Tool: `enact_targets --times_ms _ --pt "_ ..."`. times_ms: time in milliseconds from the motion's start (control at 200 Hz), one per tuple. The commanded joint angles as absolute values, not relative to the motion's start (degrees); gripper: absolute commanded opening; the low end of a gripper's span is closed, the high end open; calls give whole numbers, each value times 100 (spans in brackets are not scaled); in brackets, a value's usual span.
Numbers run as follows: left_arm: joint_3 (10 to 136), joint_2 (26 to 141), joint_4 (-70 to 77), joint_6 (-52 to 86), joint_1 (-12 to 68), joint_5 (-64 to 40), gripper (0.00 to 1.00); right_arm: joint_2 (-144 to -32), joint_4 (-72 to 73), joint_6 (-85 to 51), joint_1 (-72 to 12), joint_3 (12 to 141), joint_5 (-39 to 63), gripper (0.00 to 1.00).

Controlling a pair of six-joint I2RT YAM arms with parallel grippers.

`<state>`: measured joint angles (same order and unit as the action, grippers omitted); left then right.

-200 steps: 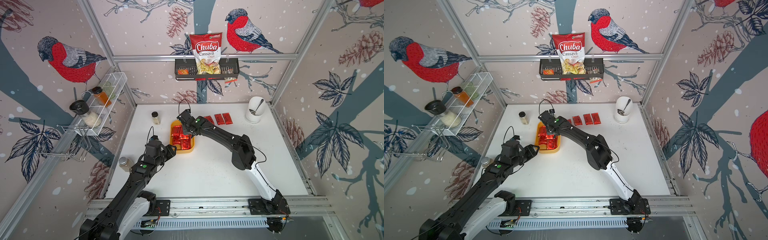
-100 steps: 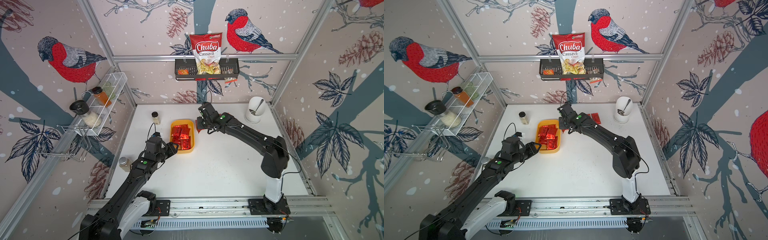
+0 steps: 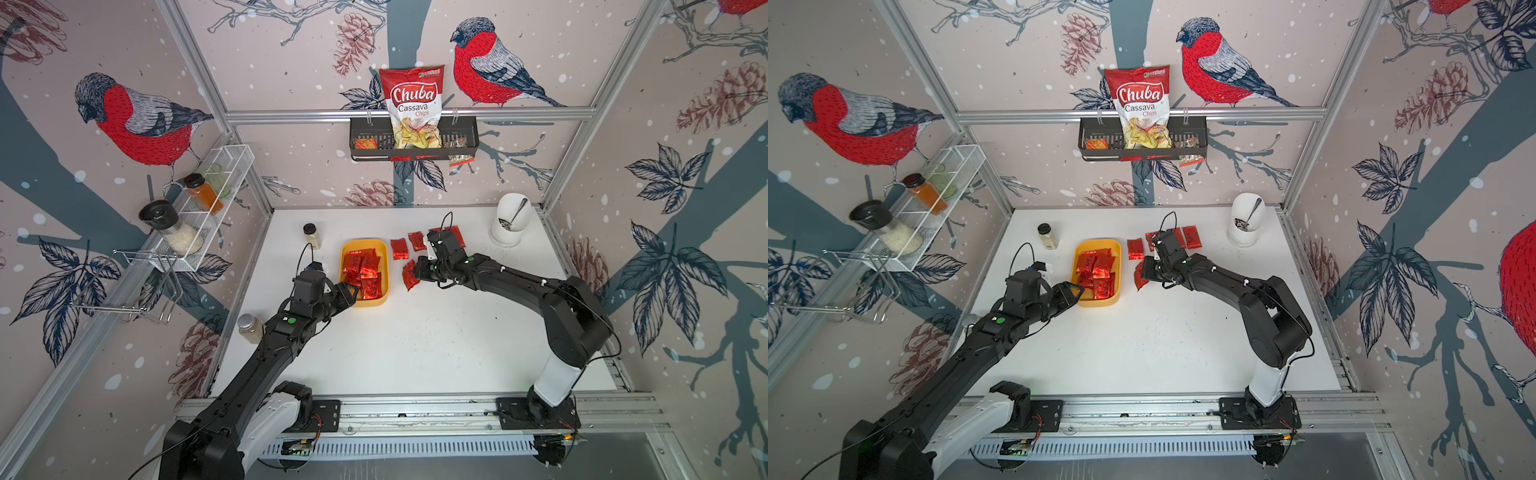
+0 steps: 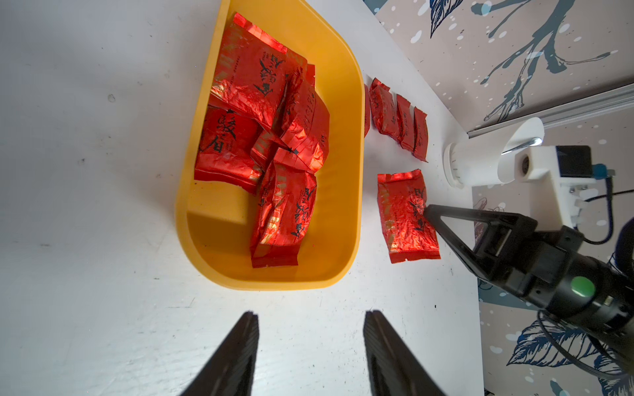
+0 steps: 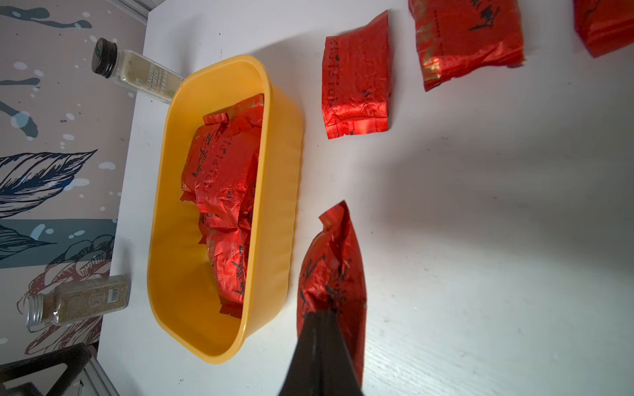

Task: Take the tea bags out of the storage box
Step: Place the tea bag at the center of the board.

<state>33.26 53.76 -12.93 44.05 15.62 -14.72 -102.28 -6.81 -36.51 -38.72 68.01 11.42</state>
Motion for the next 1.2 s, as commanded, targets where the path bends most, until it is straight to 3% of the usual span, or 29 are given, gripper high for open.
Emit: enact_targets --times_ms 0,265,680,1056,1191 --pt "3308 5344 -1264 4320 1556 -1406 54 -10414 74 -4009 -3770 6674 1507 0" --pt "3162 5222 -1265 4342 1556 -1302 54 -11049 766 -4353 -3678 6618 1933 0" --pt "3237 5311 -1260 4298 1556 -1274 58 -11364 827 -4552 -3563 6455 1723 0" --pt "4039 6112 -1460 3745 1556 -855 57 -10641 422 -4292 -3568 6262 1357 50" --pt "4657 6789 -1687 3278 1559 -770 57 -10185 -117 -3963 -3650 6402 865 63"
